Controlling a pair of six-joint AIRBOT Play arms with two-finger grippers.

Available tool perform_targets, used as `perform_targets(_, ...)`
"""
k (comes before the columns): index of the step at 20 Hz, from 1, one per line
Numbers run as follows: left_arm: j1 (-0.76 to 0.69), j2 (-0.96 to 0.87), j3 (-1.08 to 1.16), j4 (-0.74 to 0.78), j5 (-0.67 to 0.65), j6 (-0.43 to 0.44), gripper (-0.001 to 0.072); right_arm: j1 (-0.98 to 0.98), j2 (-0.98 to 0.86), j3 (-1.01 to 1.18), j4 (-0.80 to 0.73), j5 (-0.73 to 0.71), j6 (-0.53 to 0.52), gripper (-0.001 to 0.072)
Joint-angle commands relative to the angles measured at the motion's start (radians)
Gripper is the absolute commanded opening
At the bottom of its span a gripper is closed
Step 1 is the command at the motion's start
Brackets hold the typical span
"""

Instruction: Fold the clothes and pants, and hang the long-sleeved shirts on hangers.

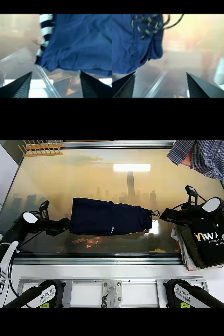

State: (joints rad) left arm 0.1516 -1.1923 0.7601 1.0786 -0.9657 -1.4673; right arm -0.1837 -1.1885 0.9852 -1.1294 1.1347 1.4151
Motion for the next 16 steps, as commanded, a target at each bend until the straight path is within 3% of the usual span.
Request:
perform_targets(1,0.037,0.127,-0.013,0.018,-0.016,0.001,0.0612,-0.048,-0.131,-0.002,0.180,0.027,-0.127,0.0720)
perform_targets(4,-0.009,0.224,-0.013,0.020,-0.023,-0.038,0.0586,-0.065,-0.260,-0.002,0.272,-0.009,-0.196,0.0720)
perform_targets(5,-0.034,0.248,-0.013,0.020,-0.022,-0.042,0.0288,-0.066,-0.298,-0.002,0.285,-0.023,-0.215,0.0720)
perform_targets(6,-0.062,0.264,-0.013,0.020,-0.019,-0.041,0.0062,-0.066,-0.333,-0.002,0.306,-0.033,-0.240,0.0720)
perform_targets(7,-0.092,0.278,-0.013,0.020,-0.017,-0.042,0.0005,-0.066,-0.367,-0.002,0.343,-0.037,-0.269,0.0720)
perform_targets(12,-0.208,0.290,-0.013,0.020,0.003,-0.072,0.0004,-0.054,-0.472,-0.002,0.590,-0.038,-0.414,0.0720)
perform_targets(16,-0.258,0.290,-0.013,0.020,0.046,-0.099,0.0005,-0.006,-0.487,-0.001,0.637,-0.069,-0.421,0.0718)
